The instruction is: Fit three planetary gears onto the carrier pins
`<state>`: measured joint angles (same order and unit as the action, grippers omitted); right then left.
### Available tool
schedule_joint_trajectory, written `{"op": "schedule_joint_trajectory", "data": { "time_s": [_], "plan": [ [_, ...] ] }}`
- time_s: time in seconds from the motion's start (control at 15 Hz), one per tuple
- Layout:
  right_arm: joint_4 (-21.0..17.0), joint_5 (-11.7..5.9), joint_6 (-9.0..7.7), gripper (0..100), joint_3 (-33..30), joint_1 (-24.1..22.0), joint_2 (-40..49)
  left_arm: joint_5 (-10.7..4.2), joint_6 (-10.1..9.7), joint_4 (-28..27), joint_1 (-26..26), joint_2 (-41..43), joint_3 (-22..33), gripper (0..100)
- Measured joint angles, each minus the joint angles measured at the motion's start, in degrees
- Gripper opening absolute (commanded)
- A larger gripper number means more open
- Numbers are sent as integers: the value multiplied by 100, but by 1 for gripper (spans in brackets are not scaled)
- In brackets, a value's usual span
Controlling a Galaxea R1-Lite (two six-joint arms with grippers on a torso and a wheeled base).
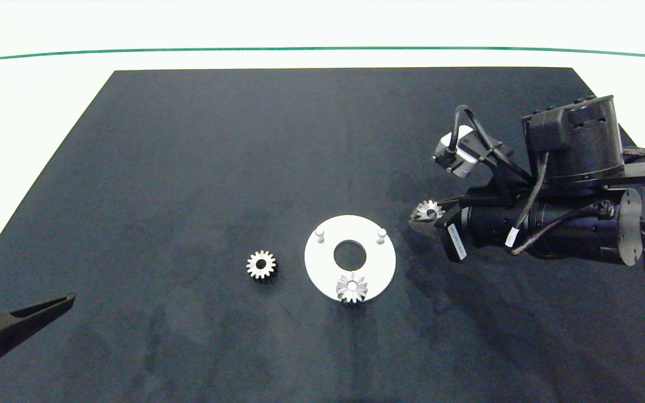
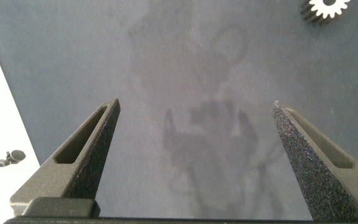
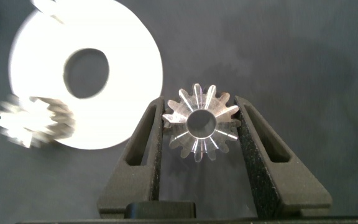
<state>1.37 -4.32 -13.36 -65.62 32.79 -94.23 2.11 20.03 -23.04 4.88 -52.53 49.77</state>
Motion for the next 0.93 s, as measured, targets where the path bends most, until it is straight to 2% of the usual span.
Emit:
{"op": "schedule_joint_trajectory", "data": {
  "time_s": [0.2, 0.4, 0.6, 0.93],
  "plan": [
    [-230, -48, 5, 1, -364, 350, -119, 0, 9, -2, -2, 2, 11, 100],
    [-357, -216, 13, 1, -689, 636, -350, 0, 9, -5, -24, 2, 33, 100],
    [-386, -445, 17, 1, -844, 730, -603, 0, 9, -5, -30, 2, 46, 100],
    [-386, -469, 24, 1, -924, 769, -789, 0, 9, -5, -33, 2, 50, 100]
  ]
}}
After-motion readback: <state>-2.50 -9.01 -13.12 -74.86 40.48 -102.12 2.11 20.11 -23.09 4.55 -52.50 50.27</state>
